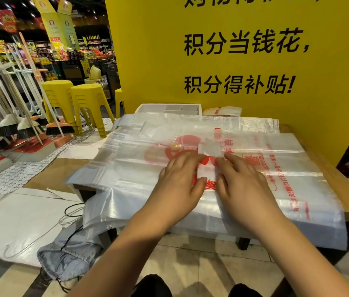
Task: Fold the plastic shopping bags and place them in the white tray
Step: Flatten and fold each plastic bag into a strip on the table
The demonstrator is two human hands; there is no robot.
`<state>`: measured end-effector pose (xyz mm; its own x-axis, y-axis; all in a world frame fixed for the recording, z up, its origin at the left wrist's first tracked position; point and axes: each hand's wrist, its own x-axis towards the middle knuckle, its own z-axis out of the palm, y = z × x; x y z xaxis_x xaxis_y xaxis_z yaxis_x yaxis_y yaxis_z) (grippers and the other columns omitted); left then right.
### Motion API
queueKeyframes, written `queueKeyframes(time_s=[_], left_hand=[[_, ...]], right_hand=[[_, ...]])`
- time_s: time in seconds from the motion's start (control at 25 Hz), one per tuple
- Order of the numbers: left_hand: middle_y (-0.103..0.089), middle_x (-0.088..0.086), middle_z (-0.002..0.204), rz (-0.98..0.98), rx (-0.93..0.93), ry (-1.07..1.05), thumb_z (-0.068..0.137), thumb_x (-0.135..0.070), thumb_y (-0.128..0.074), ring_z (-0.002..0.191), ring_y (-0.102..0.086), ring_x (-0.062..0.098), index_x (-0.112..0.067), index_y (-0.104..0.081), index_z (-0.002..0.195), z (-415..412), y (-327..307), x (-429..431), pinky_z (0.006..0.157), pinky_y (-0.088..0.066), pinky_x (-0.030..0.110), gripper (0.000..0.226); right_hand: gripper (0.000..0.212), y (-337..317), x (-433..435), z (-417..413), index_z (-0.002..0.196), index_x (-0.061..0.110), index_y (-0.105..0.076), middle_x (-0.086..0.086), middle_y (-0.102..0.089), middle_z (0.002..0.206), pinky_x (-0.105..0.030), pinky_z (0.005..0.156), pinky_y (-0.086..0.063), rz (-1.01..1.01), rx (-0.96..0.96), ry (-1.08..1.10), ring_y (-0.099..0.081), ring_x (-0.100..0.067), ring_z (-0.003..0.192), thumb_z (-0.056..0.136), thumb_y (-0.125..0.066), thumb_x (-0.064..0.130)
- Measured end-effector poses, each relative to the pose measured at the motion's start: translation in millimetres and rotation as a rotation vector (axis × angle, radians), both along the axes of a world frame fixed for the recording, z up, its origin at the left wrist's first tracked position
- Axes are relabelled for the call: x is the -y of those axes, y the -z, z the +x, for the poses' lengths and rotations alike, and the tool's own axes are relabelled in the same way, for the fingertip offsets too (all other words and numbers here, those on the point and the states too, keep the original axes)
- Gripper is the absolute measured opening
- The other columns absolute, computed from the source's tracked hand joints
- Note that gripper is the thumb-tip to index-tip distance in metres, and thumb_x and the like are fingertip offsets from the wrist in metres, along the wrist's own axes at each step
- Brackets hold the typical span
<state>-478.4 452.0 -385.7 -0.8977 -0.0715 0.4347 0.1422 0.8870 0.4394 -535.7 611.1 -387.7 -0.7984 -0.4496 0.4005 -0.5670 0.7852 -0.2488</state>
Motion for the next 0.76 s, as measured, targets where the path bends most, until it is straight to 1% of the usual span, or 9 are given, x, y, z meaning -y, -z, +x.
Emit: queueKeyframes(time_s=[0.04,0.12,0.2,0.24,0.36,0.52,0.64,0.76], left_hand=[[-0.033,-0.013,0.154,-0.048,0.027,0.021,0.101,-0.036,-0.049,0.144,-0.024,0.009,-0.032,-0.046,0.141,-1,-1,0,0.116,-0.025,0.034,0.04],[-0.027,-0.014,0.16,-0.118,0.12,0.053,0.103,-0.041,-0.042,0.148,-0.013,0.007,-0.033,-0.046,0.141,-2,-4,5,0.121,-0.014,0.035,0.039],[-0.027,-0.015,0.16,-0.167,0.218,0.104,0.103,-0.049,-0.04,0.148,-0.009,0.004,-0.035,-0.044,0.14,-3,-10,14,0.122,-0.005,0.034,0.04],[-0.03,-0.016,0.158,-0.18,0.251,0.132,0.102,-0.052,-0.04,0.148,-0.009,0.002,-0.037,-0.043,0.14,-2,-14,19,0.121,-0.003,0.033,0.041],[-0.038,-0.018,0.151,-0.187,0.286,0.187,0.096,-0.062,-0.043,0.142,-0.017,0.0,-0.04,-0.043,0.14,-2,-20,27,0.118,-0.009,0.03,0.049],[-0.038,-0.023,0.15,-0.176,0.299,0.191,0.089,-0.069,-0.047,0.141,-0.021,0.0,-0.044,-0.041,0.141,-3,-17,28,0.12,-0.014,0.032,0.058],[-0.036,-0.022,0.151,-0.17,0.337,0.172,0.089,-0.067,-0.051,0.137,-0.018,-0.004,-0.044,-0.039,0.143,-5,-19,26,0.122,-0.01,0.034,0.059],[-0.033,-0.02,0.155,-0.208,0.351,0.191,0.092,-0.068,-0.044,0.141,-0.016,-0.003,-0.044,-0.034,0.145,-2,-19,25,0.124,-0.004,0.038,0.06]], right_hand=[[0.047,1,-2,-4,0.149,0.025,-0.042,0.001,-0.036,0.157,-0.04,0.111,-0.029,0.004,0.021,-0.035,-0.033,-0.022,0.143,0.102,-0.039,0.035],[0.051,1,-11,-15,0.151,0.029,-0.037,0.009,-0.028,0.161,-0.034,0.118,-0.018,0.052,0.069,-0.122,-0.021,-0.012,0.149,0.104,-0.03,0.045],[0.064,-6,-24,-23,0.152,0.033,-0.034,0.013,-0.026,0.161,-0.034,0.122,-0.015,0.109,0.125,-0.213,-0.016,-0.008,0.15,0.098,-0.021,0.063],[0.072,-9,-30,-27,0.153,0.034,-0.033,0.015,-0.024,0.161,-0.035,0.123,-0.015,0.135,0.151,-0.25,-0.014,-0.006,0.15,0.093,-0.017,0.072],[0.086,-14,-44,-33,0.153,0.038,-0.03,0.02,-0.021,0.161,-0.031,0.122,-0.013,0.194,0.165,-0.323,-0.01,-0.001,0.149,0.083,-0.014,0.085],[0.093,-10,-48,-35,0.153,0.044,-0.024,0.024,-0.017,0.16,-0.025,0.12,-0.007,0.234,0.173,-0.339,-0.007,0.001,0.149,0.075,-0.015,0.092],[0.097,-11,-46,-38,0.153,0.045,-0.022,0.025,-0.017,0.159,-0.028,0.121,-0.009,0.239,0.223,-0.33,-0.007,0.0,0.149,0.07,-0.018,0.094],[0.093,-10,-48,-37,0.153,0.048,-0.019,0.025,-0.016,0.16,-0.027,0.121,-0.009,0.216,0.233,-0.349,-0.007,0.001,0.148,0.072,-0.019,0.094]])
